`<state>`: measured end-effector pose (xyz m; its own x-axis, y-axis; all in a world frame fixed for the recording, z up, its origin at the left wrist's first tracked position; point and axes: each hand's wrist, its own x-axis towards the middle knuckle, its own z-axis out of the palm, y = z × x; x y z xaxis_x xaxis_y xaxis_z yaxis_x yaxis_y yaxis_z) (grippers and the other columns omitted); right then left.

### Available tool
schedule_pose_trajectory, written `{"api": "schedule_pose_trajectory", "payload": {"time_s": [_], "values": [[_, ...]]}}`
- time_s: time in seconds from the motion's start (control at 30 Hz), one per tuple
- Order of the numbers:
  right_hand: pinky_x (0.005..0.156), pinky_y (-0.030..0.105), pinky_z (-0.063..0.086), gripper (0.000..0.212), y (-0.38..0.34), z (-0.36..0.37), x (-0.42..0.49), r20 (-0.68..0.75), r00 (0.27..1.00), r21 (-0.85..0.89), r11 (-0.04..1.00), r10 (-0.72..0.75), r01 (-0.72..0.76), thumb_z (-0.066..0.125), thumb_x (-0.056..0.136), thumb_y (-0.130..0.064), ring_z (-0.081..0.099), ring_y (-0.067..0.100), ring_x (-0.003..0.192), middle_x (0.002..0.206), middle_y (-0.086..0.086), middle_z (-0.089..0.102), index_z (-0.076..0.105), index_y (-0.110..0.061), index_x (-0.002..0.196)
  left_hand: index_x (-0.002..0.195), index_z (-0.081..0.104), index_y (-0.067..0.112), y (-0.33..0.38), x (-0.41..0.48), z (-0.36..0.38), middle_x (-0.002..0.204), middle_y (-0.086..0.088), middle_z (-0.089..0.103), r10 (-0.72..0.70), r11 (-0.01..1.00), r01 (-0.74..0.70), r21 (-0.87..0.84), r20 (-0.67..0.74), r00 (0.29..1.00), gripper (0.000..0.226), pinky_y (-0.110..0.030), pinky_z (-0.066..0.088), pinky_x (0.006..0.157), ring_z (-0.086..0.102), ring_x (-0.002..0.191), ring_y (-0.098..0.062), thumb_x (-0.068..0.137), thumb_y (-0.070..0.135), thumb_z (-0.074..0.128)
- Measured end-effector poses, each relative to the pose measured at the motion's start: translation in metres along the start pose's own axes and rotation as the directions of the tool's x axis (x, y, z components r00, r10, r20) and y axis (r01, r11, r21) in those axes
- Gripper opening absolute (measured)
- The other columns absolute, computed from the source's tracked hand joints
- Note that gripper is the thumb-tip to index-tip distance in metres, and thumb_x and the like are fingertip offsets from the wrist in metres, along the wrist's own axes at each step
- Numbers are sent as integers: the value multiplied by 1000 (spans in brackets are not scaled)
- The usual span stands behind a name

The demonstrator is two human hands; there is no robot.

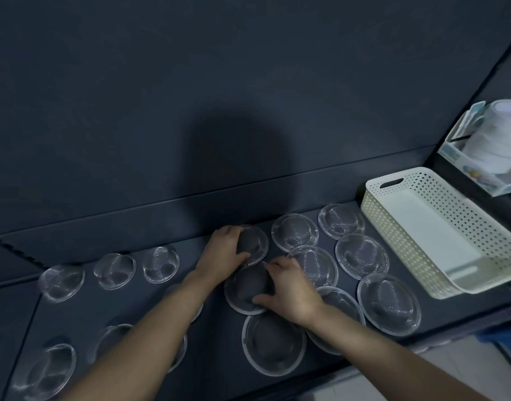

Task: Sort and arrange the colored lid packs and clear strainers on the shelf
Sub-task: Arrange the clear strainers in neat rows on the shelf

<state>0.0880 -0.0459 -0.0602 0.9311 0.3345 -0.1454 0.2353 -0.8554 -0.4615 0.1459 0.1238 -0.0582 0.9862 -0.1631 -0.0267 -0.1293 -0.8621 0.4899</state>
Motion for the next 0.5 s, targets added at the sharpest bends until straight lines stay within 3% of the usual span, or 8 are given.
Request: {"api": "schedule_pose_trajectory", "payload": {"time_s": [0.13,0.5], "values": [[103,29,34,58,-4,1,0,5,1000,-20,1000,-14,14,67,77,-46,37,24,121,128,5,46,53,-13,123,133,46,9,-2,-1,2,132,-13,49,-15,1000,14,17,15,1000,63,-35,38,104,47,122,-28,79,22,74],[104,29,35,62,2,-3,-7,21,1000,53,999,-7,6,70,77,-38,40,26,120,125,7,49,50,-14,131,122,58,4,-8,-28,-6,123,-13,55,-11,999,7,-50,-70,998,43,-21,34,96,53,114,-26,81,11,69]]}}
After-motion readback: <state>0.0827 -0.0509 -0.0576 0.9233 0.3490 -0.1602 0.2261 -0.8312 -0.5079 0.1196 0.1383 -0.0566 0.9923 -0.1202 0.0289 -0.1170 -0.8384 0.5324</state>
